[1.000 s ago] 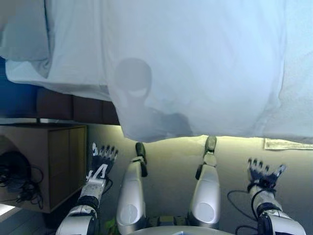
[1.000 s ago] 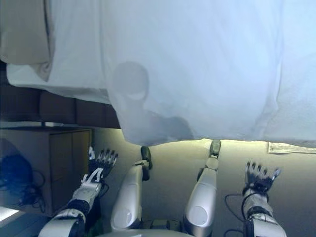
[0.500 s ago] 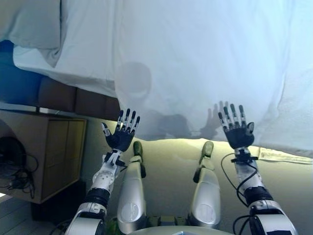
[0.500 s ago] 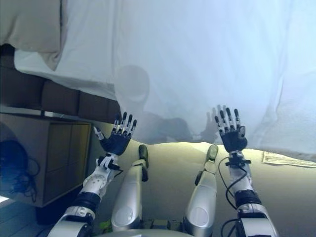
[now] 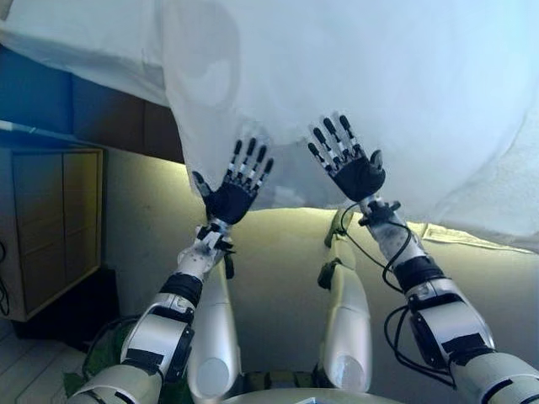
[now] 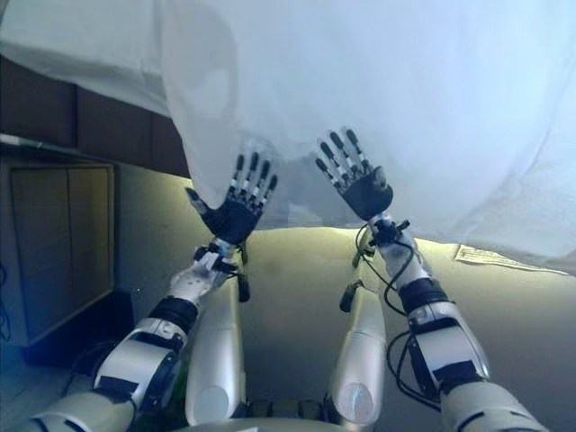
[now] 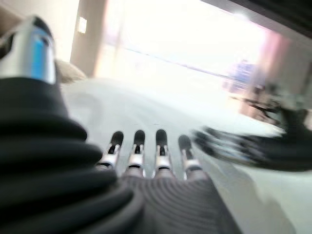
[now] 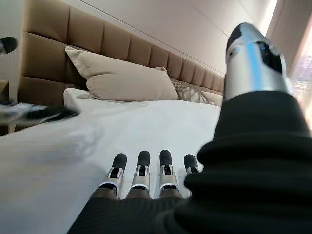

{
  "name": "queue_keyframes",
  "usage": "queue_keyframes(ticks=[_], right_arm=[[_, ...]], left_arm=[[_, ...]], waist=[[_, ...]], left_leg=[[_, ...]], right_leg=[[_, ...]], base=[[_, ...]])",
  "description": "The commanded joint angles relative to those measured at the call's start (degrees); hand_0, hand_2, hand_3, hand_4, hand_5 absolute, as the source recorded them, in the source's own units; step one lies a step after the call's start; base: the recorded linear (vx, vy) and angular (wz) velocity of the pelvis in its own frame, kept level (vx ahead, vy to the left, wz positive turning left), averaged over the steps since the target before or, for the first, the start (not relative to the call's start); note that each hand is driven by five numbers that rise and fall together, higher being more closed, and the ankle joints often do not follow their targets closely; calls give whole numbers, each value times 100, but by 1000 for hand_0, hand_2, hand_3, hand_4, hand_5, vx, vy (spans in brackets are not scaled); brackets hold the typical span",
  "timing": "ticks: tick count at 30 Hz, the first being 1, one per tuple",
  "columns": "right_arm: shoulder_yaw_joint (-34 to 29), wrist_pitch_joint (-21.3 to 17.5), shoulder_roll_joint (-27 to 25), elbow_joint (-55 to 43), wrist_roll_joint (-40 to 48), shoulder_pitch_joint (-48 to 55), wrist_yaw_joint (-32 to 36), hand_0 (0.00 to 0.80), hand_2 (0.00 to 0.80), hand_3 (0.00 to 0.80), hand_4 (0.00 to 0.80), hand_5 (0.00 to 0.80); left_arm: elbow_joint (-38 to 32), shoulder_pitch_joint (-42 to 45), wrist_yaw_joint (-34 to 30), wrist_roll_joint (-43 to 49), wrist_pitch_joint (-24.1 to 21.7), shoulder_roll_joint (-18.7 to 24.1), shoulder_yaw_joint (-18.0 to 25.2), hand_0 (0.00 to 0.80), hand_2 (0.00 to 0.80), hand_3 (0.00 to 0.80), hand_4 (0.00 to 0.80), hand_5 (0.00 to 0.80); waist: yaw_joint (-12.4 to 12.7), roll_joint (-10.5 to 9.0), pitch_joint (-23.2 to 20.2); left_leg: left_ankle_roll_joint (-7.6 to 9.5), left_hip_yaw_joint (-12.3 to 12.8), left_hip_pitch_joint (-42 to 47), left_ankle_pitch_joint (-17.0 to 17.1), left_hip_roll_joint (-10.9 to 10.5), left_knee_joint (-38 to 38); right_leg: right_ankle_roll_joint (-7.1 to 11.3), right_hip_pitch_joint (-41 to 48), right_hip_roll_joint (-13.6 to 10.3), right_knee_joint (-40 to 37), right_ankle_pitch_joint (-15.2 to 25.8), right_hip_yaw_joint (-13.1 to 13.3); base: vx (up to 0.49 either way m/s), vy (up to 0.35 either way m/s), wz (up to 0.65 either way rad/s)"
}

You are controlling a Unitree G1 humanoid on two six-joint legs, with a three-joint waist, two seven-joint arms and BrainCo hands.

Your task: Make the bed neatly

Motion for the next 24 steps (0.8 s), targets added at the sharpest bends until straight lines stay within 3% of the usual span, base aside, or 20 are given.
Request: queue_keyframes(ticks=[1, 7, 13, 19, 24], right_arm=[[-87, 114, -528, 16, 359, -213, 136, 0, 0, 0, 0, 0], [-202, 297, -658, 611, 231, -241, 24, 0, 0, 0, 0, 0], [-536, 400, -932, 1671, 405, -282, -42, 0, 0, 0, 0, 0], [-928, 372, -1128, 2268, 595, -99, -961, 0, 0, 0, 0, 0], [-1125, 381, -1352, 2319, 822, 107, -1336, 0, 0, 0, 0, 0]], left_arm=[[-260, -496, 13, -12, -54, 122, -50, 0, 0, 0, 0, 0], [-109, -483, 196, 19, -77, 282, -128, 0, 0, 0, 0, 0], [399, -784, 861, 486, -86, 605, -153, 0, 0, 0, 0, 0], [890, -783, 1948, 734, -141, 763, -243, 0, 0, 0, 0, 0], [1050, -677, 2056, 1139, -239, 913, -238, 0, 0, 0, 0, 0]], waist=[[154, 213, 43], [100, 356, 43], [-15, 454, 43], [-103, 615, 43], [-197, 714, 43]], left_leg=[[33, -106, -393, 906, -148, -677], [38, -118, -967, 796, -157, -336], [8, -94, -1454, 724, -62, -114], [6, -14, -1646, 710, -24, -88], [-16, 76, -1683, 723, 14, -72]], right_leg=[[324, -336, -316, 338, 77, 51], [309, -975, -317, 570, 12, 156], [296, -1549, -320, 834, -13, 298], [298, -1893, -314, 958, -45, 426], [281, -2057, -312, 1009, -19, 564]], base=[[-32, 78, 1], [-21, 97, -3], [-39, 68, -3], [-24, 77, -5], [-19, 116, -5]])
